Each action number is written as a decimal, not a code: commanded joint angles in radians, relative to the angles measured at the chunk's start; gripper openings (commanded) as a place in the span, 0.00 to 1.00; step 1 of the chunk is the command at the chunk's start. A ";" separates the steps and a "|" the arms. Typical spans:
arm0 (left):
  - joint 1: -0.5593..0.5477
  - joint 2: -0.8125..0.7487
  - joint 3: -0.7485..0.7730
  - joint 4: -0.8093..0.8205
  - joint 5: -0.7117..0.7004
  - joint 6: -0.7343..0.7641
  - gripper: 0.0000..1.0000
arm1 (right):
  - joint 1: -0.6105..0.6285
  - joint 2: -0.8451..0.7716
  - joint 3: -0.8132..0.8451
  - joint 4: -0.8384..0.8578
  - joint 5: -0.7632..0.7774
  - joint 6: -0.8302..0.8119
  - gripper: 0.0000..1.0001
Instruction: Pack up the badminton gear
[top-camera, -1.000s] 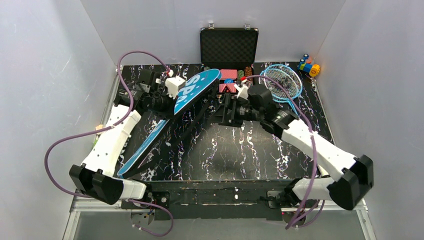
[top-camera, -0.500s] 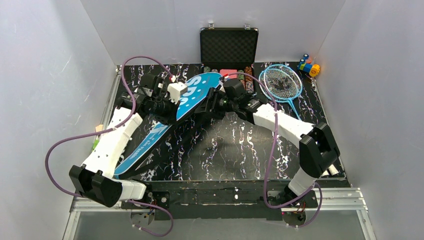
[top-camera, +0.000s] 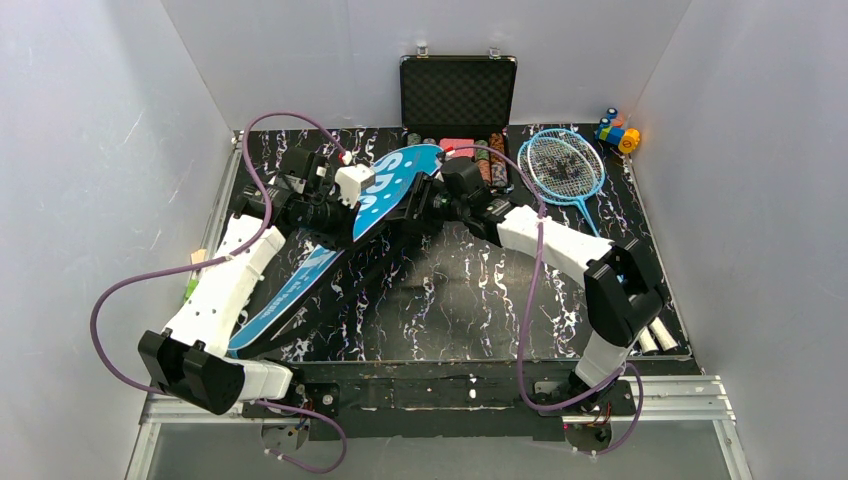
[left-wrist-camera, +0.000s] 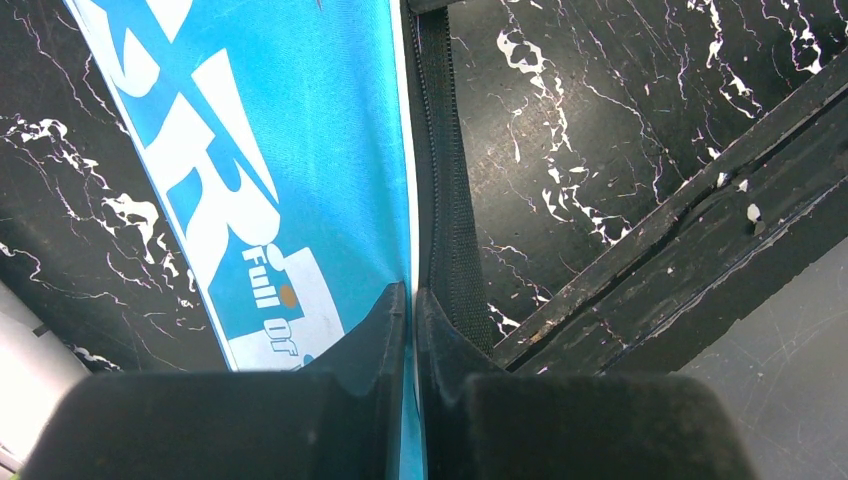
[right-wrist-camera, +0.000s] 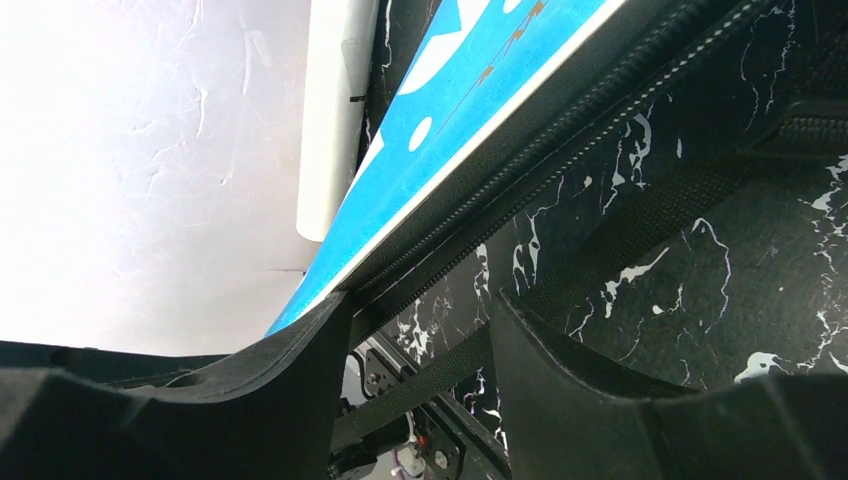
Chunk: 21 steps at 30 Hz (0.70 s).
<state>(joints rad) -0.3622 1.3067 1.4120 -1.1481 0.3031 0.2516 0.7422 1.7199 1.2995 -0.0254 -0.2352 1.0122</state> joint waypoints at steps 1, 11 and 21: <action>-0.008 -0.051 -0.006 -0.007 0.050 0.006 0.00 | 0.007 0.012 0.042 0.074 0.027 0.020 0.60; -0.007 -0.059 -0.017 -0.007 0.051 0.013 0.00 | 0.007 0.058 0.062 0.083 0.029 0.032 0.57; -0.007 -0.060 -0.015 -0.011 0.072 0.011 0.00 | 0.007 0.083 0.083 0.055 0.072 0.009 0.36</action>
<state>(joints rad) -0.3622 1.2999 1.3937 -1.1442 0.3080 0.2649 0.7483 1.7905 1.3212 0.0101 -0.2180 1.0435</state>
